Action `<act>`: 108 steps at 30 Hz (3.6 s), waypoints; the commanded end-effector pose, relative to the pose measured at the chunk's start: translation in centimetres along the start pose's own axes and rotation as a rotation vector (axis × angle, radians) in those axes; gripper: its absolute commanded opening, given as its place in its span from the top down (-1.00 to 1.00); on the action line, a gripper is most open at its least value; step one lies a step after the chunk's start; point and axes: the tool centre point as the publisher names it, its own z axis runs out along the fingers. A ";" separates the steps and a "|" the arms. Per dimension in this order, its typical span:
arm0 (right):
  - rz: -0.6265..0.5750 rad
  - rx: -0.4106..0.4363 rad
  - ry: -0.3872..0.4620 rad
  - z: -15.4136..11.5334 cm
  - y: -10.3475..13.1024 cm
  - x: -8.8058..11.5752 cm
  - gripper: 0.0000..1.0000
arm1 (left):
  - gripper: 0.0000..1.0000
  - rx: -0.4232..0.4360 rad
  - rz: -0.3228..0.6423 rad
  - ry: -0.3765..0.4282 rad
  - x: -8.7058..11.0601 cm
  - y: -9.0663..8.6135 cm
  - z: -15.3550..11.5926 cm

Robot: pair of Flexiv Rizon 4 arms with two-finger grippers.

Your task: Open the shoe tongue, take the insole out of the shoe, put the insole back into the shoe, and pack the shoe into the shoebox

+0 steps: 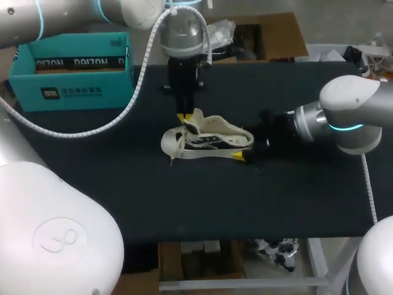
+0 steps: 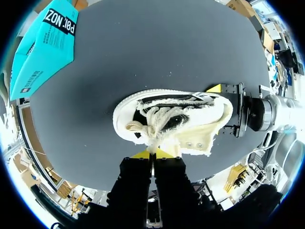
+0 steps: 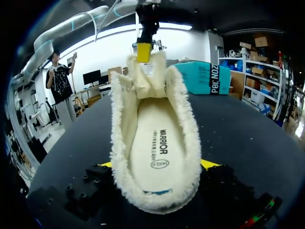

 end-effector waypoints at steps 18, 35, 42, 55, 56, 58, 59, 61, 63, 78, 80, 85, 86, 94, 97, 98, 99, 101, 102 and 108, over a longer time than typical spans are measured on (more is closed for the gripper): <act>0.000 -0.004 0.002 0.2 -0.4 -0.5 1.00 | 0.04 0.077 -0.009 0.225 -3.8 0.0 1.7; 0.000 -0.004 0.002 0.2 -0.4 -0.5 1.00 | 1.00 -0.063 1.155 0.264 0.3 4.4 -6.4; 0.000 -0.004 0.002 0.2 -0.4 -0.5 1.00 | 1.00 -0.255 1.344 0.254 3.1 2.8 -6.7; 0.000 -0.004 0.002 0.2 -0.4 -0.5 1.00 | 1.00 -0.216 1.335 0.239 3.7 1.8 -6.5; 0.000 -0.004 0.002 0.2 -0.4 -0.5 1.00 | 1.00 -0.192 1.340 0.264 4.0 1.6 -6.3; 0.000 -0.004 0.002 0.2 -0.4 -0.5 1.00 | 1.00 -0.158 1.349 0.234 4.8 1.4 -5.6; 0.000 -0.004 0.002 0.2 -0.4 -0.5 1.00 | 1.00 -0.126 1.326 0.216 5.3 1.4 -5.2; 0.000 -0.004 0.002 0.2 -0.4 -0.5 1.00 | 1.00 -0.071 1.323 0.208 5.9 1.4 -4.5; 0.000 -0.004 0.002 0.2 -0.4 -0.5 1.00 | 1.00 -0.038 1.321 0.182 6.4 1.3 -3.8; 0.000 -0.004 0.002 0.2 -0.4 -0.5 1.00 | 1.00 0.124 1.298 0.130 6.7 1.4 -1.7; 0.000 -0.004 0.002 0.2 -0.4 -0.5 1.00 | 1.00 0.124 1.298 0.130 6.7 1.4 -1.7; 0.000 -0.004 0.002 0.2 -0.4 -0.5 1.00 | 1.00 0.149 1.307 0.096 7.0 1.2 -1.0; 0.000 -0.004 0.002 0.2 -0.4 -0.5 1.00 | 1.00 0.150 1.323 0.091 7.1 0.9 -0.4; 0.000 -0.004 0.002 0.2 -0.4 -0.5 1.00 | 1.00 0.197 1.430 0.045 7.7 -0.5 3.4; 0.000 -0.004 0.002 0.2 -0.4 -0.5 1.00 | 1.00 0.196 1.466 0.036 7.8 -1.0 4.3; 0.000 -0.004 0.002 0.2 -0.4 -0.5 1.00 | 1.00 0.188 1.479 0.038 7.8 -1.2 4.6; 0.000 -0.004 0.002 0.2 -0.4 -0.5 1.00 | 1.00 0.175 1.488 0.039 7.8 -1.5 4.8; 0.000 -0.004 0.002 0.2 -0.4 -0.5 1.00 | 1.00 0.167 1.502 0.019 7.8 -1.8 5.2; 0.000 -0.004 0.002 0.2 -0.4 -0.5 1.00 | 1.00 0.162 1.513 0.023 7.7 -2.0 5.3; 0.000 -0.004 0.002 0.2 -0.4 -0.5 1.00 | 1.00 0.131 1.572 0.015 7.1 -2.8 5.6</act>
